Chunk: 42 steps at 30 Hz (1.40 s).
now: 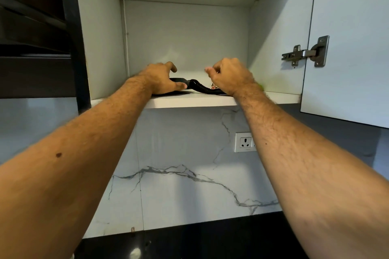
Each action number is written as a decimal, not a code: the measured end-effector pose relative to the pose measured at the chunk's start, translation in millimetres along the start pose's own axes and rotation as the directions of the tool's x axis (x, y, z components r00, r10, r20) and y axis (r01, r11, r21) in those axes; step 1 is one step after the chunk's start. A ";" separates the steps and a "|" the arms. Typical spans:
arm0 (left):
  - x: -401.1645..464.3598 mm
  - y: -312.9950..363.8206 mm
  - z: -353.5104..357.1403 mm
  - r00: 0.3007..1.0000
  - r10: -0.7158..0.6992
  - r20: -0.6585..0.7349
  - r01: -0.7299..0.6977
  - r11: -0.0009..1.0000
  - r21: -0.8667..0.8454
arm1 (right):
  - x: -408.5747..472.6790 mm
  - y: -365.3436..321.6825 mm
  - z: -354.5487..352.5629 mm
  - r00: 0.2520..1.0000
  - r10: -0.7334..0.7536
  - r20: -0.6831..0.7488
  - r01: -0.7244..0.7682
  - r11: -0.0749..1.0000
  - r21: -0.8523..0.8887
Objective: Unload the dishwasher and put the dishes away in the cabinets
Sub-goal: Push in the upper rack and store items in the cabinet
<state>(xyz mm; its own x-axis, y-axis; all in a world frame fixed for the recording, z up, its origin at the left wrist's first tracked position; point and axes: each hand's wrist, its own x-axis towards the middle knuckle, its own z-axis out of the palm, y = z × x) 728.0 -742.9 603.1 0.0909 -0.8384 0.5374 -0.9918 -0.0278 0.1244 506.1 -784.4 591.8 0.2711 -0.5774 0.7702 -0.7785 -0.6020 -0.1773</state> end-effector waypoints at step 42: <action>-101.5 88.2 -42.4 0.890 0.297 -0.347 -0.340 0.938 -0.068 | -125.6 -1.7 -118.7 0.974 0.202 -0.102 -0.207 0.977 -0.041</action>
<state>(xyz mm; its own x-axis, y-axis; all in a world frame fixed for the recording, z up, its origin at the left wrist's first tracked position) 635.1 -637.2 595.0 -0.1830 -0.5654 0.8042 -0.9552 0.2958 -0.0094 406.1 -645.4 568.1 0.0493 -0.6278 0.7768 -0.8404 -0.4463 -0.3074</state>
